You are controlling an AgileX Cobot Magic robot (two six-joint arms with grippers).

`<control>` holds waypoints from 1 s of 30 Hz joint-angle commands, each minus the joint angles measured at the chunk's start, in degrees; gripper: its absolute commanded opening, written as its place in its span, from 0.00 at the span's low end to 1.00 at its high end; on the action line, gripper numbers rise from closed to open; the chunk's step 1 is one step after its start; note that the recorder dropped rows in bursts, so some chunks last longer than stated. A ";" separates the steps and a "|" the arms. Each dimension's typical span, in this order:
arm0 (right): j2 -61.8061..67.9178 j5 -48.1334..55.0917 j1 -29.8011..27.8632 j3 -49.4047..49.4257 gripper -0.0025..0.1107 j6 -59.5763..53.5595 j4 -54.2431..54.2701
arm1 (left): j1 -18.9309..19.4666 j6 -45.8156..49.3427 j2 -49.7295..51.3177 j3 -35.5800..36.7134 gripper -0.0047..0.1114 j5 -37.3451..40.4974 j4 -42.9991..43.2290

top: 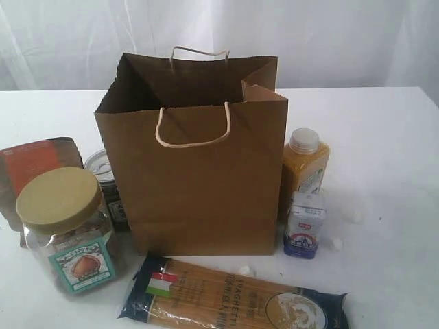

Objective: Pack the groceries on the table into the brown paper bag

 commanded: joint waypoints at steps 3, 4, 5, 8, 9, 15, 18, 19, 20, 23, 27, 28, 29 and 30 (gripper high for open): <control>2.81 13.82 -5.83 1.01 0.02 -15.51 21.46 | 0.10 -0.02 -0.13 0.40 0.04 1.67 -0.38; 2.55 14.92 -6.41 1.01 0.02 -15.51 21.46 | 0.10 -0.02 -0.13 0.40 0.04 1.67 -0.38; 2.41 16.01 -7.18 1.13 0.02 -14.48 21.46 | 0.10 -0.02 -0.13 0.40 0.04 1.67 -0.38; 1.13 15.58 -11.07 2.05 0.02 13.55 21.46 | 0.10 -0.02 -0.13 0.40 0.04 1.67 -0.38; 0.48 15.37 -12.06 2.69 0.02 27.34 21.46 | 0.10 -0.02 -0.13 0.40 0.04 1.67 -0.38; -0.52 32.93 -21.24 5.44 0.02 109.98 -18.22 | 0.10 -0.02 -0.13 0.40 0.04 1.67 -0.38; -0.59 42.62 -26.47 0.37 0.02 113.02 -34.46 | 0.10 -0.02 -0.13 0.40 0.04 1.67 -0.38; 0.32 46.95 -28.52 -3.60 0.02 107.06 -34.01 | 0.10 -0.02 -0.13 0.40 0.04 1.67 -0.38; 1.59 53.84 -30.11 -8.29 0.02 98.56 -31.62 | 0.10 -0.02 -0.13 0.40 0.04 1.67 -0.38; 9.19 85.40 -33.15 -22.03 0.02 67.06 -15.83 | 0.10 -0.02 -0.13 0.40 0.04 1.67 -0.38; 16.87 99.91 -32.65 -29.26 0.02 66.13 -17.59 | 0.10 -0.02 -0.13 0.40 0.04 1.67 -0.38; 17.75 101.44 -32.17 -30.02 0.02 66.40 -20.85 | 0.10 -0.02 -0.13 0.40 0.04 1.67 -0.38; 18.42 103.34 -31.47 -30.43 0.02 66.38 -25.26 | 0.10 -0.02 -0.13 0.40 0.04 1.67 -0.38; 18.69 104.76 -30.51 -30.53 0.02 66.38 -30.59 | 0.10 -0.02 -0.13 0.40 0.04 1.67 -0.38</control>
